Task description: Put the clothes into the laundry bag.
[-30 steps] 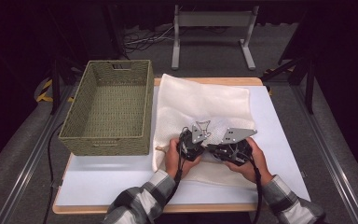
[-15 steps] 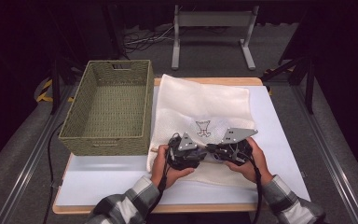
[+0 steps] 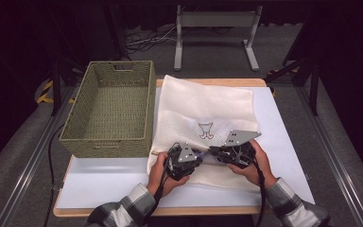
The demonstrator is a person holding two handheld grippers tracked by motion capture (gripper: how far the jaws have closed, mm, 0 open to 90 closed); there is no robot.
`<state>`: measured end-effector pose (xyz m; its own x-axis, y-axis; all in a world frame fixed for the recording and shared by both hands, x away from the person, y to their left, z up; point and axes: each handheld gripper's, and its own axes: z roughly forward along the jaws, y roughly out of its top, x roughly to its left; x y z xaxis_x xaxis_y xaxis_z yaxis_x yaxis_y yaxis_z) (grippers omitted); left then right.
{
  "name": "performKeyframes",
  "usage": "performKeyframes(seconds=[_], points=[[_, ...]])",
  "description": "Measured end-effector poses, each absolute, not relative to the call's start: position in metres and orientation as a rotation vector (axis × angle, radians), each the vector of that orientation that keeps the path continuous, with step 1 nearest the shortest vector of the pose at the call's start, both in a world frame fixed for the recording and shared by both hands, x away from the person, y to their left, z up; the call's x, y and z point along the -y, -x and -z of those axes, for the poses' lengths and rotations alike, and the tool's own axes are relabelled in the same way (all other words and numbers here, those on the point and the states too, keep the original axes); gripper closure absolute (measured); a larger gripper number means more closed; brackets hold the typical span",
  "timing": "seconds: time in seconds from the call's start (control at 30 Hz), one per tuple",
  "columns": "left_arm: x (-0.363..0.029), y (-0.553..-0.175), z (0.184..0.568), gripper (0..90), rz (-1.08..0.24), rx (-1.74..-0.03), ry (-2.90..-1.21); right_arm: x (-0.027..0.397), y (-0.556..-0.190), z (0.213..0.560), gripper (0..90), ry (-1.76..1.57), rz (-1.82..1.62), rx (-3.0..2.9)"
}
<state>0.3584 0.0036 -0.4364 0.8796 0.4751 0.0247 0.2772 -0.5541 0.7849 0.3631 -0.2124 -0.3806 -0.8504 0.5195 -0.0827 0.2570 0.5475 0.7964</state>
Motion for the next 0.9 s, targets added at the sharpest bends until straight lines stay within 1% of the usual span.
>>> performKeyframes(seconds=[0.07, 0.13, 0.2, 0.27, 0.33, 0.5, 0.67, 0.8, 0.9], points=[[-0.001, -0.360, 0.437, 86.0, -0.303, -0.546, -2.191, 0.212, -0.363, 0.381, 88.3, -0.642, -1.200, -2.479], [0.002, -0.364, 0.440, 84.0, -0.259, -0.550, -2.177, 0.212, -0.363, 0.381, 88.3, -0.641, -1.200, -2.482], [0.007, -0.365, 0.442, 83.7, -0.262, -0.532, -2.194, 0.212, -0.363, 0.382, 88.3, -0.639, -1.198, -2.483], [0.012, -0.367, 0.444, 84.3, -0.285, -0.539, -2.213, 0.212, -0.362, 0.381, 88.4, -0.640, -1.199, -2.481], [0.017, -0.370, 0.445, 90.0, -0.317, -0.563, -2.207, 0.211, -0.362, 0.381, 88.3, -0.640, -1.198, -2.482], [0.030, -0.378, 0.448, 90.0, -0.399, -0.611, -2.220, 0.211, -0.361, 0.381, 88.3, -0.635, -1.200, -2.482], [0.032, -0.387, 0.448, 90.0, -0.487, -0.680, -2.201, 0.213, -0.361, 0.379, 88.4, -0.627, -1.205, -2.484], [0.032, -0.389, 0.448, 90.0, -0.508, -0.707, -2.198, 0.212, -0.359, 0.381, 88.4, -0.624, -1.194, -2.494], [0.030, -0.389, 0.448, 90.0, -0.452, -0.689, -2.190, 0.211, -0.359, 0.382, 88.3, -0.626, -1.186, -2.498]])
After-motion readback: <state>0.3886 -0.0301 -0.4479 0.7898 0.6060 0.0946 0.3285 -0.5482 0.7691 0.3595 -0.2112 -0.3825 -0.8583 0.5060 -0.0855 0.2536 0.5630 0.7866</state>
